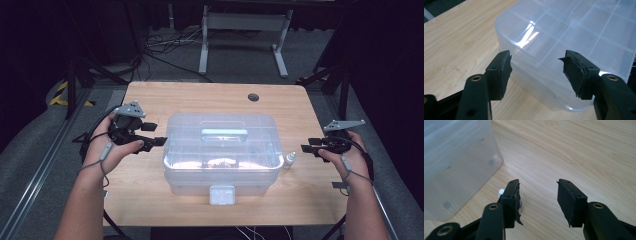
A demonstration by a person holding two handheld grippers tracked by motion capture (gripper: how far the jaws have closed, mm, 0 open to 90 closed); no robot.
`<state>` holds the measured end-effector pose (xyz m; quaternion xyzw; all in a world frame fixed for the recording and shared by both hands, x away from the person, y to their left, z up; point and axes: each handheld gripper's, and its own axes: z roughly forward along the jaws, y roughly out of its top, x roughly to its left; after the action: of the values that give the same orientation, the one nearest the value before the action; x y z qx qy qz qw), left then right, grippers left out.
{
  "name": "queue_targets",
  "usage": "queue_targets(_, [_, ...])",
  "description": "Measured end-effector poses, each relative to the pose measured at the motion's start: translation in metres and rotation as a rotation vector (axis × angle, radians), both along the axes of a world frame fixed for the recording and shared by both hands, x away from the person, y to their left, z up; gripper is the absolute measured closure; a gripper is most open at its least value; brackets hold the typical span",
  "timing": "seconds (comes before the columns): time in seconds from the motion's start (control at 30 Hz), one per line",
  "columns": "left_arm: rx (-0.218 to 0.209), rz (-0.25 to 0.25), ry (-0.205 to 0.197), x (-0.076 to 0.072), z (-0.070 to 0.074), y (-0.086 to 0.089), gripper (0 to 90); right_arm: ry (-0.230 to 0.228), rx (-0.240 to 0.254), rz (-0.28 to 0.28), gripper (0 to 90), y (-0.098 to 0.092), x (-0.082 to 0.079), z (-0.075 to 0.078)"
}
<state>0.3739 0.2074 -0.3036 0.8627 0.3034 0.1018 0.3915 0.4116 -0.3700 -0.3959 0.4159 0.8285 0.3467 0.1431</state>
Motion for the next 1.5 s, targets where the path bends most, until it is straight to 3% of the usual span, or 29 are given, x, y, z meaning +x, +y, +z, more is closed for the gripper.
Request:
queue_targets(0.17, [-0.055, -0.023, -0.008, 0.006, 0.003, -0.008, 37.2, 0.006, 0.03, -0.011, 51.8, 0.0, -0.001, 0.0])
queue_targets(0.47, [-0.098, -0.069, -0.001, 0.011, 0.012, -0.031, 33.0, 0.013, 0.023, -0.005, 52.0, 0.0, 0.0, -0.001])
queue_targets(0.9, [-0.107, -0.157, -0.019, 0.018, 0.016, -0.073, 24.3, 0.01, 0.025, -0.006, 52.0, 0.0, -0.001, -0.001])
queue_targets(1.13, [-0.06, -0.162, -0.029, 0.021, 0.014, -0.089, 26.0, 0.008, 0.023, -0.004, 52.0, 0.0, -0.001, 0.0])
queue_targets(1.37, [0.047, -0.166, -0.007, 0.023, 0.003, -0.102, 32.0, 0.008, 0.022, -0.002, 52.0, 0.001, -0.001, 0.0])
queue_targets(1.5, [0.097, -0.165, -0.016, 0.024, 0.0, -0.106, 35.1, 0.009, 0.022, -0.001, 52.0, 0.001, -0.001, 0.0])
